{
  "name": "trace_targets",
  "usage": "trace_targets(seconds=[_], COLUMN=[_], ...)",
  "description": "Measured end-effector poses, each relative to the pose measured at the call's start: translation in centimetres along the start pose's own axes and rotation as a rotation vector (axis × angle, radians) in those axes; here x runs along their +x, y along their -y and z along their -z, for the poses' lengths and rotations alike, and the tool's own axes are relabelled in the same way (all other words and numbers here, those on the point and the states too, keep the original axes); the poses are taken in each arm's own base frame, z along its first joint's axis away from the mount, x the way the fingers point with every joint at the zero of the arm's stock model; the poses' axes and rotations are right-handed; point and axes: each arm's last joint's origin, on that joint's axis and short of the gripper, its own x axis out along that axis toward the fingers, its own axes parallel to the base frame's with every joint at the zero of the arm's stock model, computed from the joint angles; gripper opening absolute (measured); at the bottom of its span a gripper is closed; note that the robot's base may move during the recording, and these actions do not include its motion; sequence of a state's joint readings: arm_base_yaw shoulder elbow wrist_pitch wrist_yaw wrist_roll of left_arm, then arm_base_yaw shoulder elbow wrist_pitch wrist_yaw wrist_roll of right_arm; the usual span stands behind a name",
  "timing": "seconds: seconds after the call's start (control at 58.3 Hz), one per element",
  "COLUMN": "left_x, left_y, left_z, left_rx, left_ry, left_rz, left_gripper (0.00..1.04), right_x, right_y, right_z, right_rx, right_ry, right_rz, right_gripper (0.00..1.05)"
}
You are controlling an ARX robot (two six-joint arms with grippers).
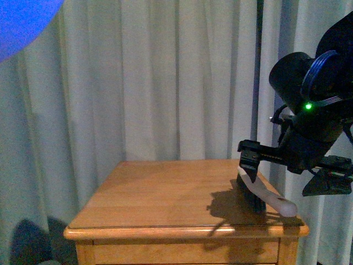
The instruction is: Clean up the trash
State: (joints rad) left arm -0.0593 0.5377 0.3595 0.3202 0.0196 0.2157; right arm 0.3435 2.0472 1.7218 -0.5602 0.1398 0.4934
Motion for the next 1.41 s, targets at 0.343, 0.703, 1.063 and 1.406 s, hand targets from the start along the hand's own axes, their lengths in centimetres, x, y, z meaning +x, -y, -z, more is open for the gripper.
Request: trace_targets(seconds=[0.343,0.703,1.063,1.406], left_x=[0.0,0.0,0.0,0.0], left_y=[0.0,0.0,0.0,0.0], left_z=[0.0,0.0,0.0,0.0], left_rx=[0.000,0.000,0.000,0.000], left_ry=[0.000,0.000,0.000,0.000], left_rz=[0.000,-0.001,-0.001,-0.001], left_gripper=[0.28,0.28,0.28,0.28], right_x=[2.5,3.1,3.4,-1.4], right_y=[-1.2,-1.1,-0.9,0.5], right_z=[1.0,1.4,1.5,1.3], right_rx=[-0.013,-0.014,-0.022,-0.151], right_ry=[-0.048,-0.057,-0.044,0.241], right_rz=[0.019,0.041,0.044,0.041], right_gripper=[0.97,0.54,0.19,0.19])
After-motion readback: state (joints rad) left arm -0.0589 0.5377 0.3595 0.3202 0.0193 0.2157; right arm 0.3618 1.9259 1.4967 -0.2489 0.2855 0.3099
